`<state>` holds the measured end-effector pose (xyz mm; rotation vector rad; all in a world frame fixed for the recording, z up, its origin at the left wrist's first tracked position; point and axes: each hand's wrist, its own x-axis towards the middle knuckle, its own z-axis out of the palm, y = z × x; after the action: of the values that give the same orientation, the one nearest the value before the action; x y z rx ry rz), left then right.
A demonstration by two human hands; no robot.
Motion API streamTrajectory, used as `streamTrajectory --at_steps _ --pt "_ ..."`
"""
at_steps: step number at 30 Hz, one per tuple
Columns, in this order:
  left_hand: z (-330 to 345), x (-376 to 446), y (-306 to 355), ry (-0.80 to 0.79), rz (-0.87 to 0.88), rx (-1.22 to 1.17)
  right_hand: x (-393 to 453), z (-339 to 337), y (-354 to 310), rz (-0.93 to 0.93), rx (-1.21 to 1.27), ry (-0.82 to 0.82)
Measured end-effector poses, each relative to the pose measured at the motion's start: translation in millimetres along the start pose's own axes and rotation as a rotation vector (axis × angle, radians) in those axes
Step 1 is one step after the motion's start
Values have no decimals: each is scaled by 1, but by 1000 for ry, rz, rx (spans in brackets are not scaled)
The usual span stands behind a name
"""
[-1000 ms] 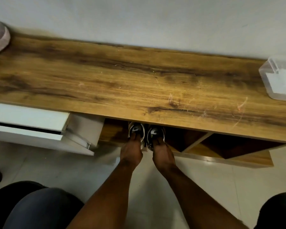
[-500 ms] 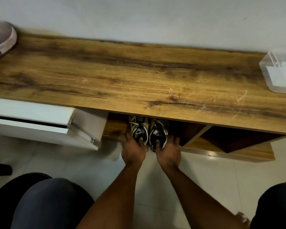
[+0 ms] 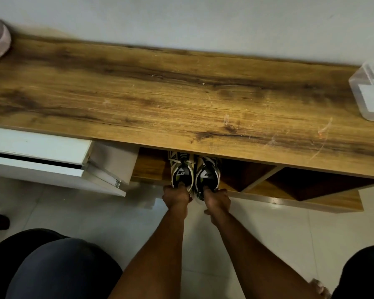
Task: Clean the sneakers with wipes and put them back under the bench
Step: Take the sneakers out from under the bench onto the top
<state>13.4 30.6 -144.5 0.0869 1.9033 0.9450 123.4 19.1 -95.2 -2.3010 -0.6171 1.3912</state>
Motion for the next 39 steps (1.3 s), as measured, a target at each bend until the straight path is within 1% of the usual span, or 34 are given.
streamTrajectory --at_steps 2,5,7,12,18,22,24,27,33,34,36,39 --pt "1 8 -6 -23 -54 -41 -1 -2 2 58 57 -35" --pt "-13 -31 16 -96 -124 -146 2 -6 10 143 191 -131" --pt "-19 -36 14 -99 -166 -176 4 -8 17 150 237 -175" --pt "-25 -41 8 -67 -233 -213 -4 -8 21 163 315 -126" --pt "-28 -72 22 -43 -206 -226 -25 -20 4 120 328 -61" --pt "-31 -92 40 -24 -247 -243 -30 -30 3 143 348 -58" --pt "-32 -98 47 -10 -276 -245 -14 -30 13 156 343 -77" --pt "-38 -111 49 -57 -304 -232 5 -27 29 180 323 -91" --pt "-59 -158 56 -138 -307 -169 -15 -43 34 118 256 -51" --pt "-62 -167 58 -142 -303 -151 -22 -47 30 126 255 -45" --pt "-68 -183 62 -157 -296 -133 -64 -67 16 114 277 -52" --pt "-79 -211 64 -220 -303 -123 -150 -109 -4 90 404 -75"
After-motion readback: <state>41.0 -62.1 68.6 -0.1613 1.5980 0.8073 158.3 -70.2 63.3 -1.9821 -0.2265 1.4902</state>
